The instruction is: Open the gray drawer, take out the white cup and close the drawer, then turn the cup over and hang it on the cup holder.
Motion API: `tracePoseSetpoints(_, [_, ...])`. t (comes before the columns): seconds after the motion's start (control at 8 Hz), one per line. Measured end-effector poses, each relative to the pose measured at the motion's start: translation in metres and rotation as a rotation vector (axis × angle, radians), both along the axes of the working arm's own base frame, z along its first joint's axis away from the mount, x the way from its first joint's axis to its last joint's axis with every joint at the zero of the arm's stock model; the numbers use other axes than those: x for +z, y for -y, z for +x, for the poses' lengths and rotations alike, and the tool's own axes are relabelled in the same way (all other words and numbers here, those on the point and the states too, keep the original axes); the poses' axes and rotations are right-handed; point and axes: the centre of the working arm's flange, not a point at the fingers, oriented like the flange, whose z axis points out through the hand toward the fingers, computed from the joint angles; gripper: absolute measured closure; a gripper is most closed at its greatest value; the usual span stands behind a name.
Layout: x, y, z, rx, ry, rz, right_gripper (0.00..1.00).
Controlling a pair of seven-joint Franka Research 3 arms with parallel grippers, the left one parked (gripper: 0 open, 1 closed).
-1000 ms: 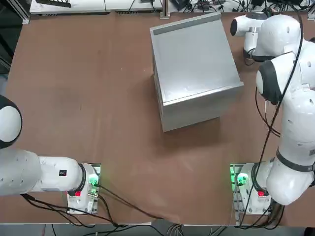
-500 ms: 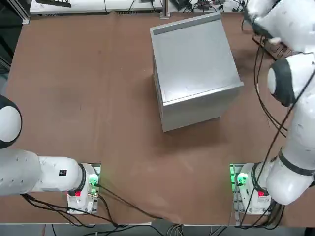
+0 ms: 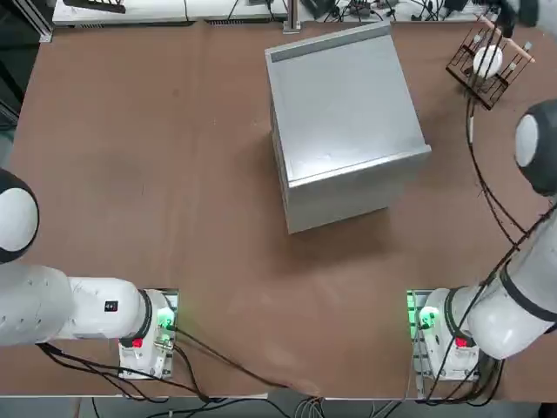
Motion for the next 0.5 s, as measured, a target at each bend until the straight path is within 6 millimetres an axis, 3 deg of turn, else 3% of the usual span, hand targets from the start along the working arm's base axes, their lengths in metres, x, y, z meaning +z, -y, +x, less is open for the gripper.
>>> tracePoseSetpoints(0.5, [0.067,-0.003,-0.033,-0.43,0.179,0.318,0.0])
